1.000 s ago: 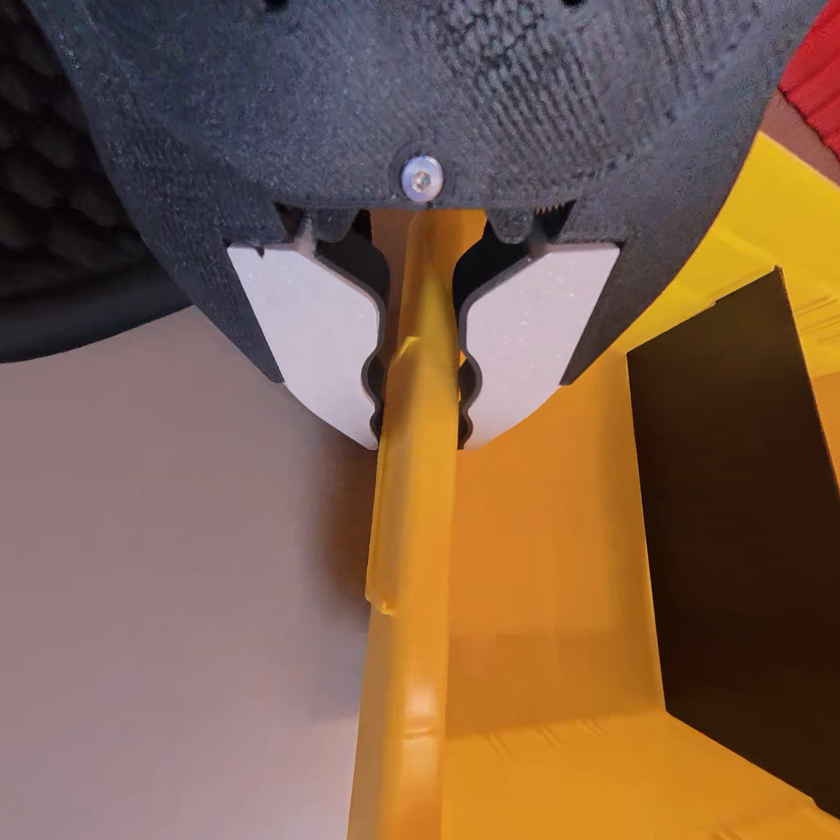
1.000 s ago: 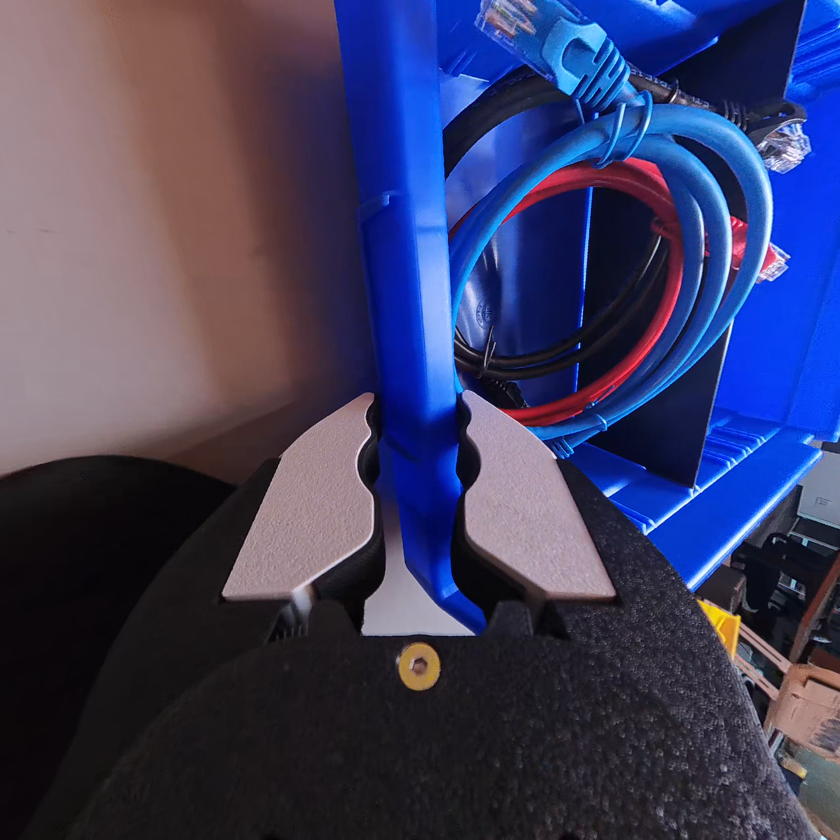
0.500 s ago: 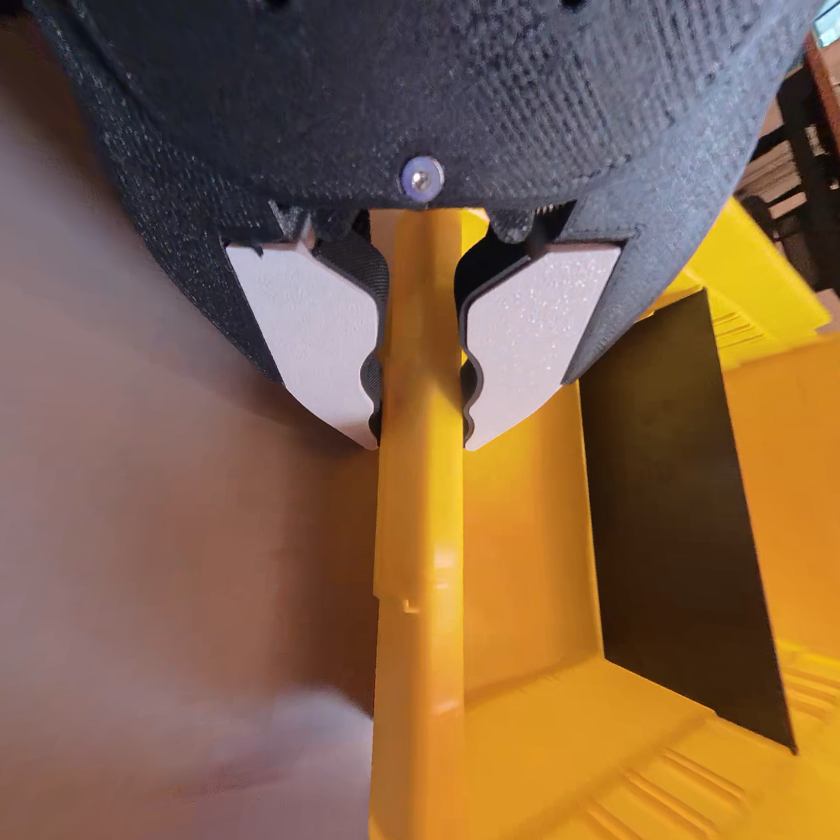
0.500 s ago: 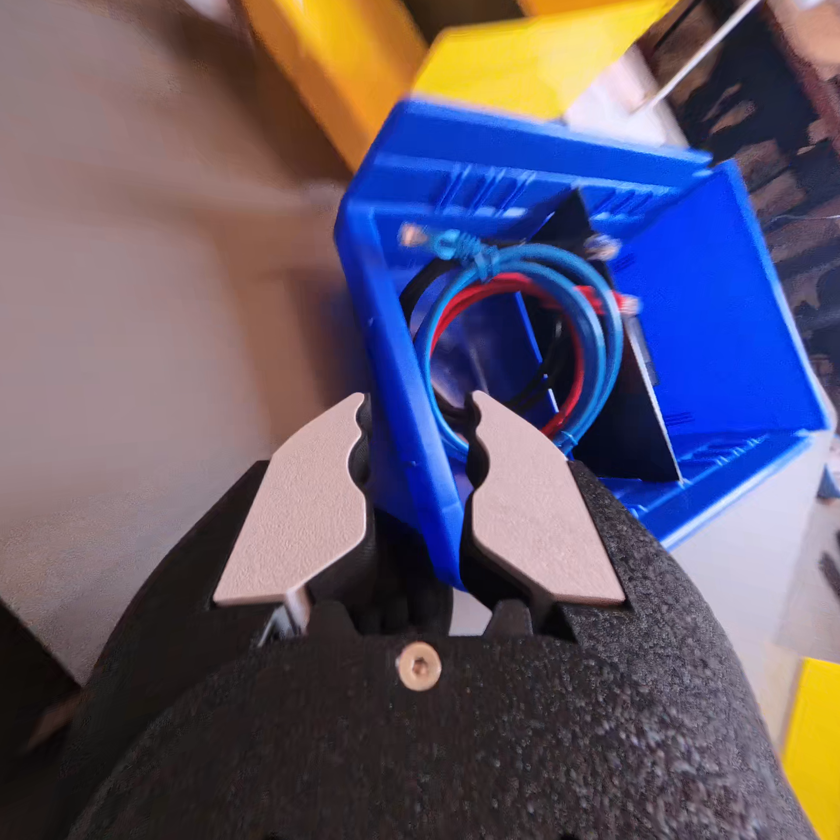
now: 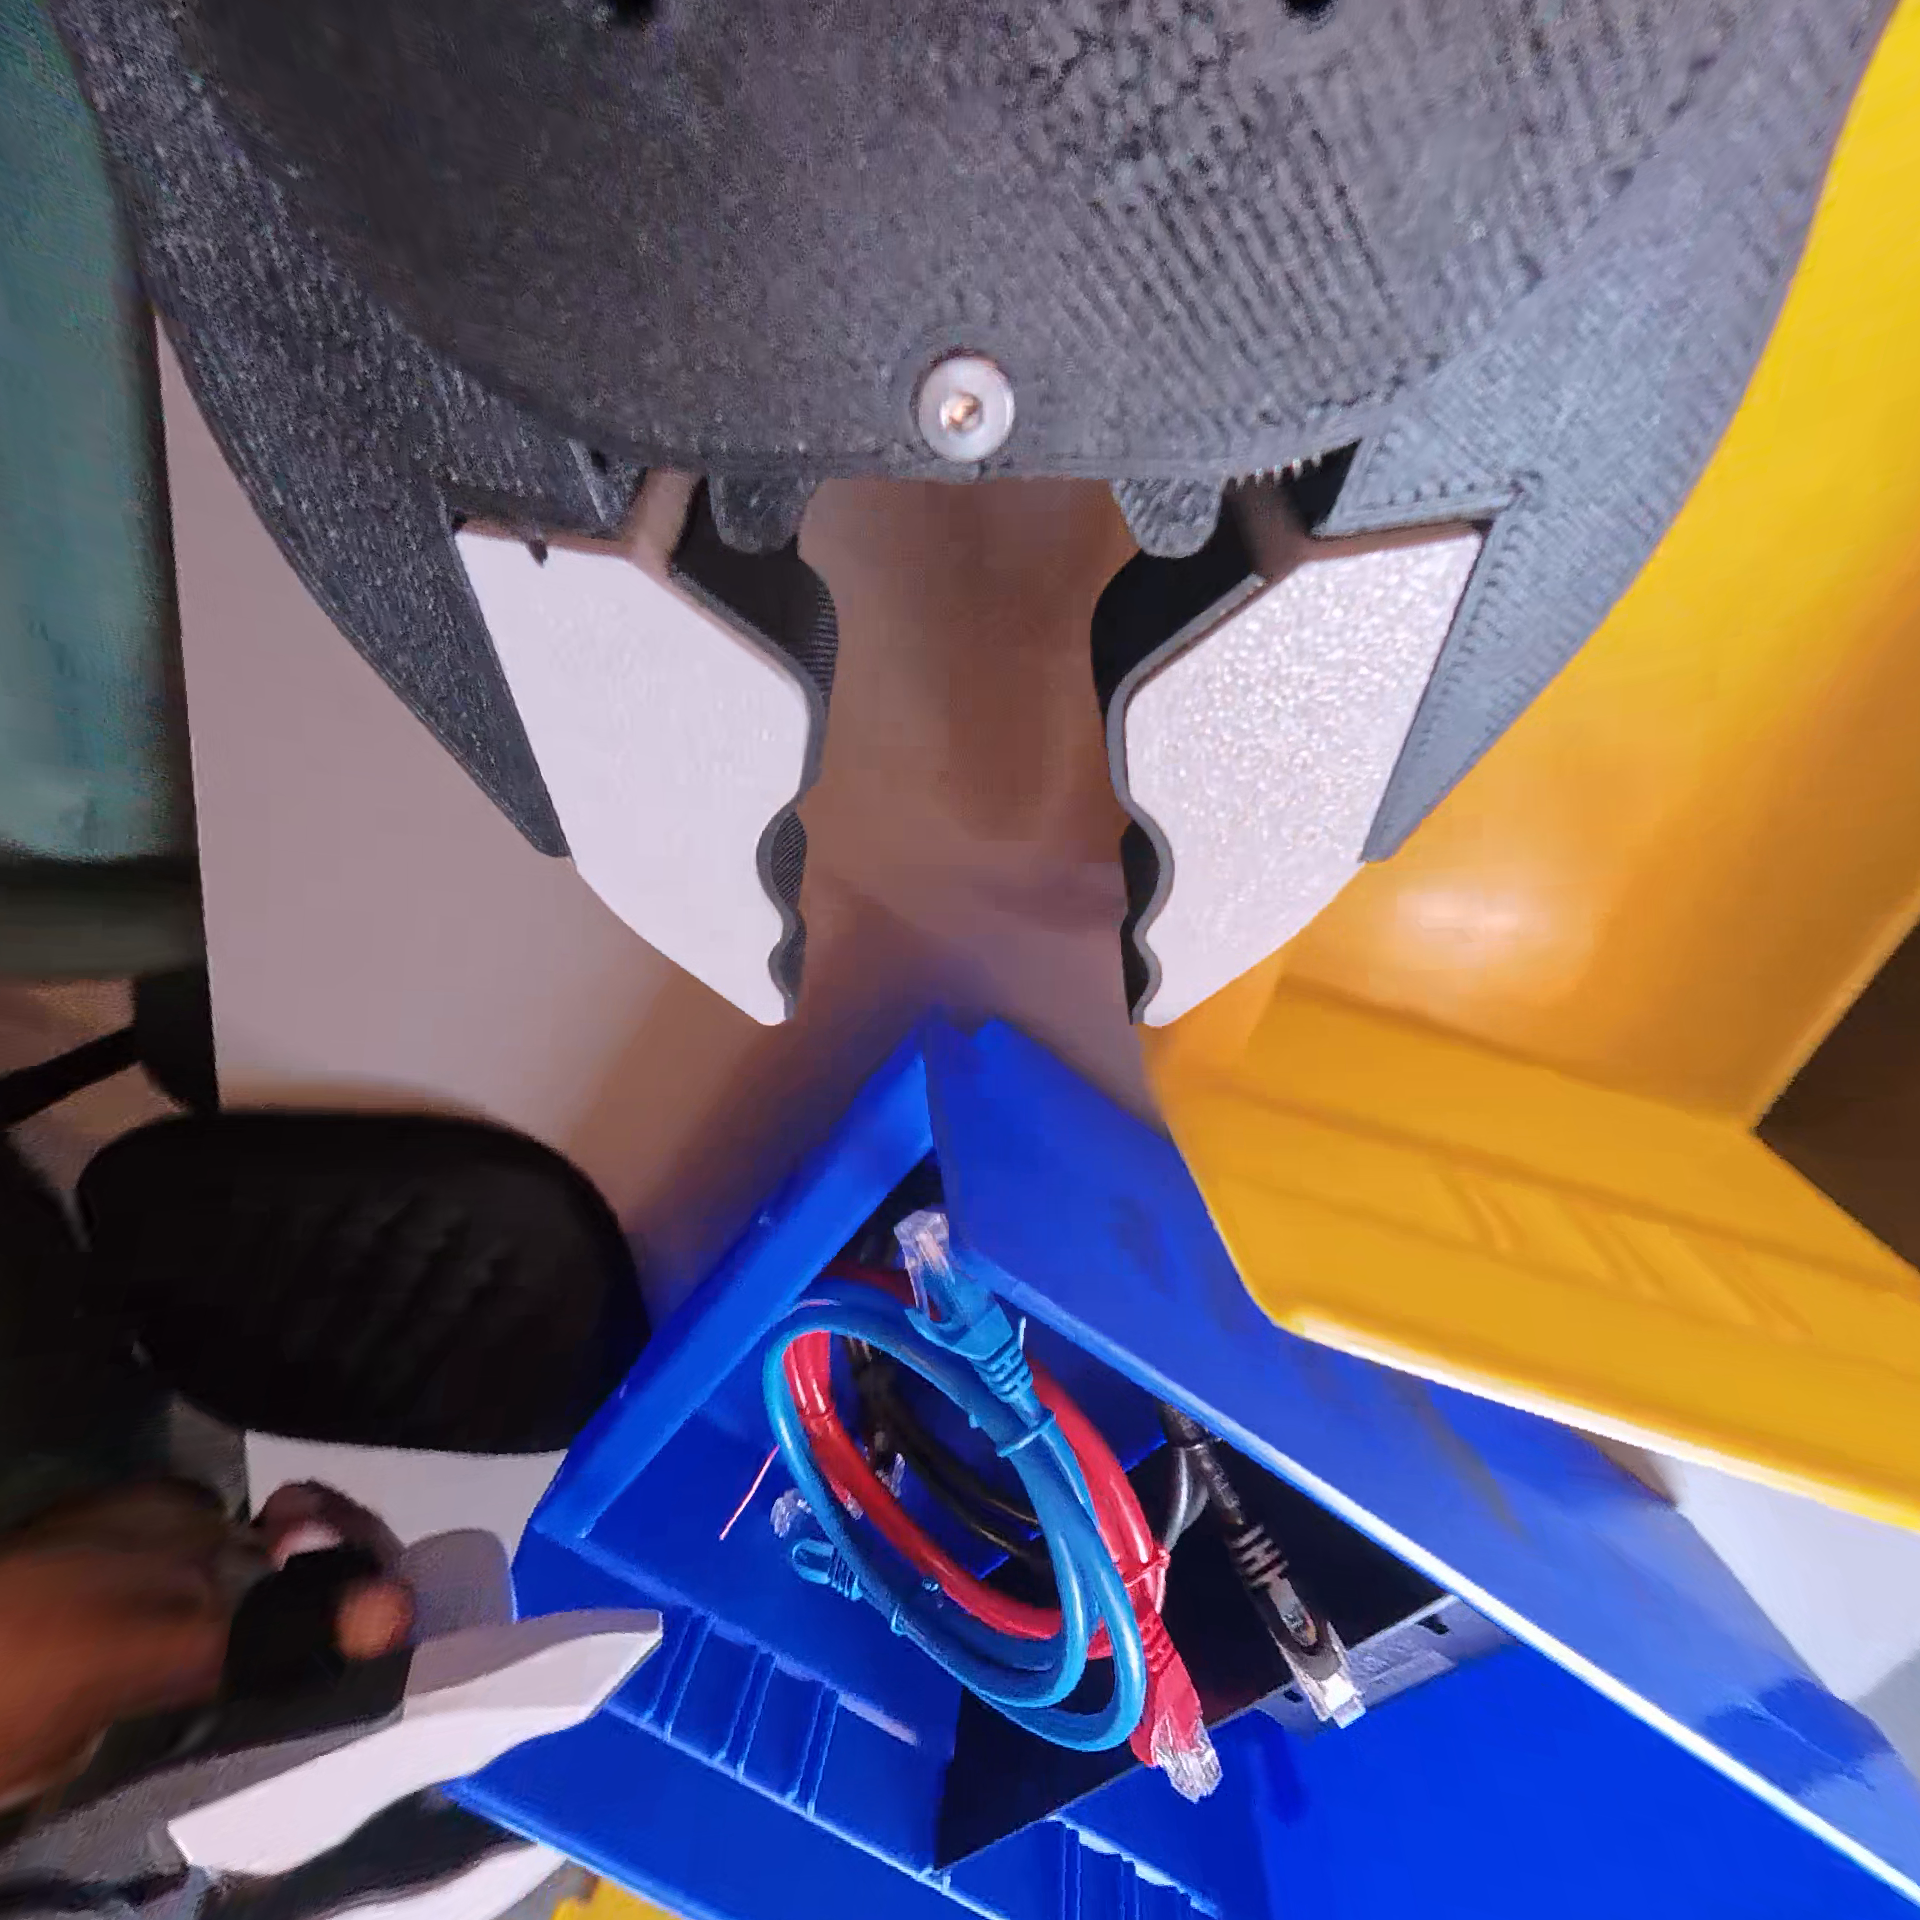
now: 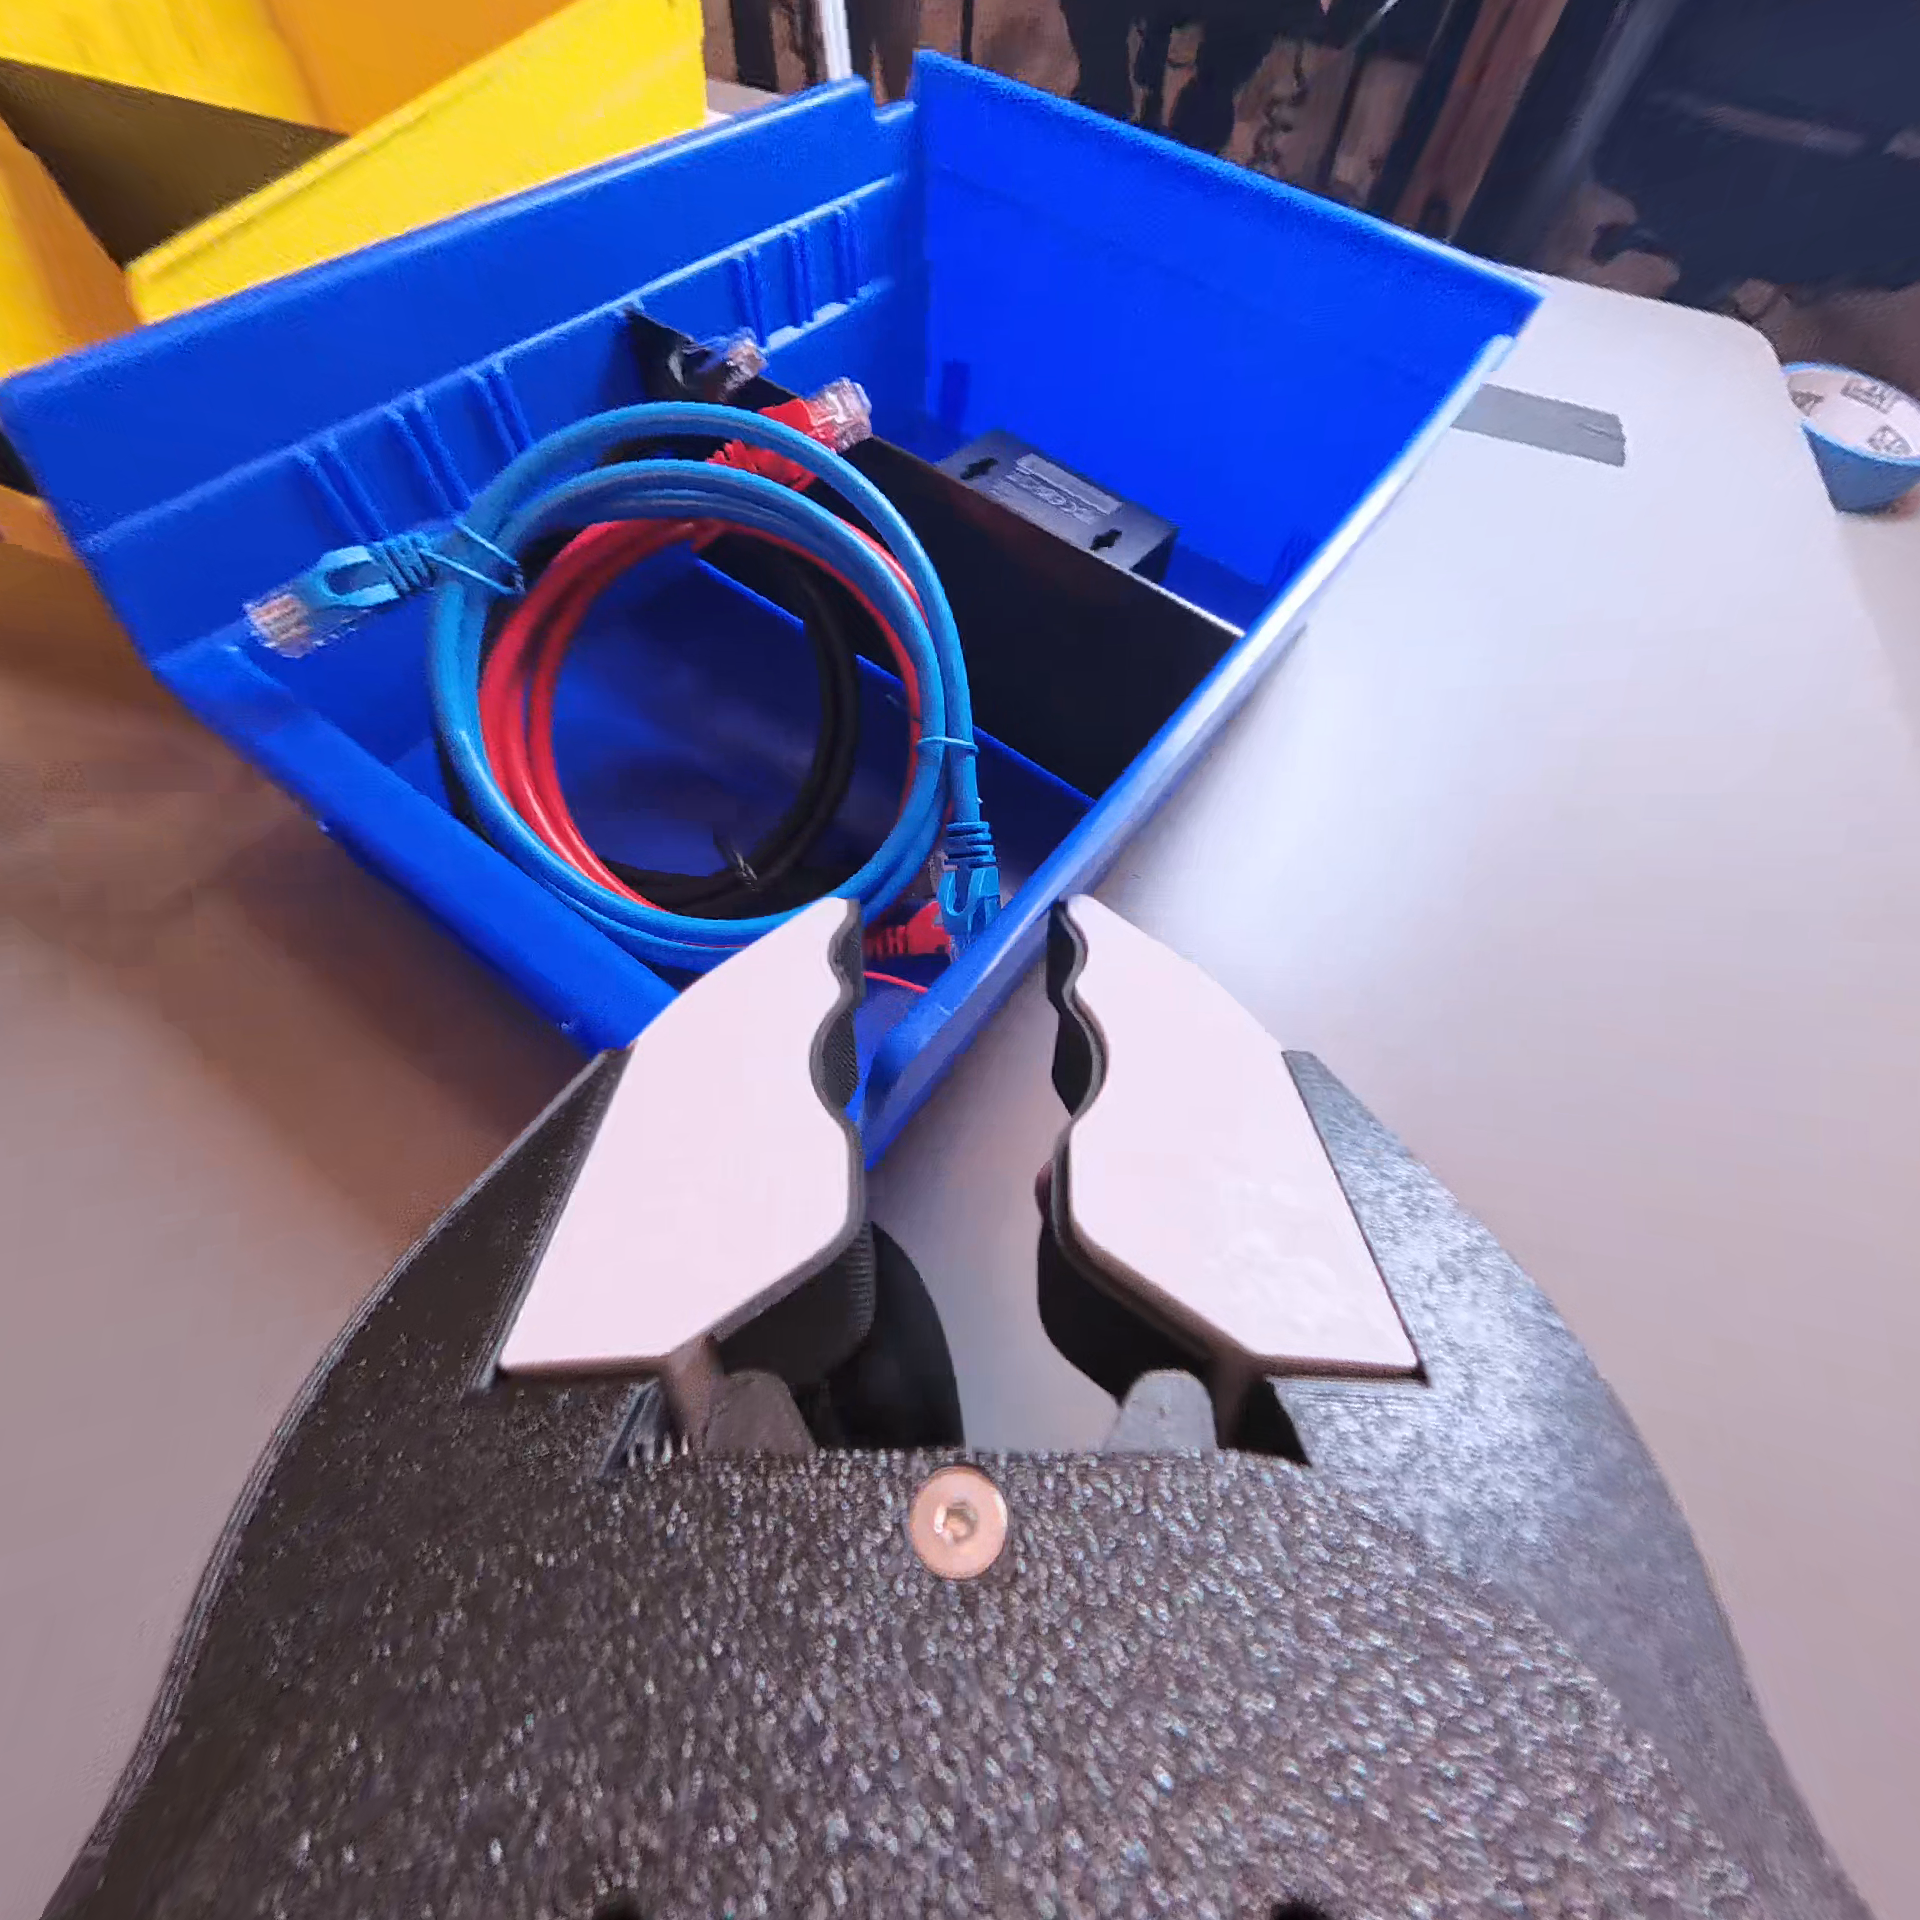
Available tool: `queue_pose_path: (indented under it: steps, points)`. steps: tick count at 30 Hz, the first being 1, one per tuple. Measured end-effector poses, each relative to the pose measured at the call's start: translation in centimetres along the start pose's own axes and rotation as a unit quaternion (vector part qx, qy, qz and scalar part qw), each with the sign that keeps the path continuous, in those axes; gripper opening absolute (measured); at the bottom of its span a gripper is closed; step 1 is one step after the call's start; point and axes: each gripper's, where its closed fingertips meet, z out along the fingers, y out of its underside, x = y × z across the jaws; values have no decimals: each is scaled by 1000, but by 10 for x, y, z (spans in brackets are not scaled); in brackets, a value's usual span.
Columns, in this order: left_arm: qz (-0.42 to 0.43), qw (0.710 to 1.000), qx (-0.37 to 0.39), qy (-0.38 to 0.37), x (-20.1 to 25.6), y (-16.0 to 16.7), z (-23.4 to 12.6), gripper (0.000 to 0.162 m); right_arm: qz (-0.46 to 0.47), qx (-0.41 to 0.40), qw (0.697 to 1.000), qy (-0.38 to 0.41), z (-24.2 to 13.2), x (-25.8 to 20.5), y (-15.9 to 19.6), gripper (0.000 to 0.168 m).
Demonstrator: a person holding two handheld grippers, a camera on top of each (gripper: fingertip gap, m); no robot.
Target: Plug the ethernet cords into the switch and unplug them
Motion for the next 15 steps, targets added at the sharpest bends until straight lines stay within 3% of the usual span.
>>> queue_pose_path:
  steps: [4, 8, 15]
  points:
    - [-20, 1000, 22, 2, 0, -12, 24, 53, -32, 4, 998, 54, -6, 8, 3, 14]
    - [26, 999, 11, -37, 5, -19, 33, 43, -65, 13, 992, 103, -19, 6, 3, 9]
    - [129, 981, 70, -123, 23, -54, -10, 24, -86, 92, 983, 135, -70, -16, -28, 8]
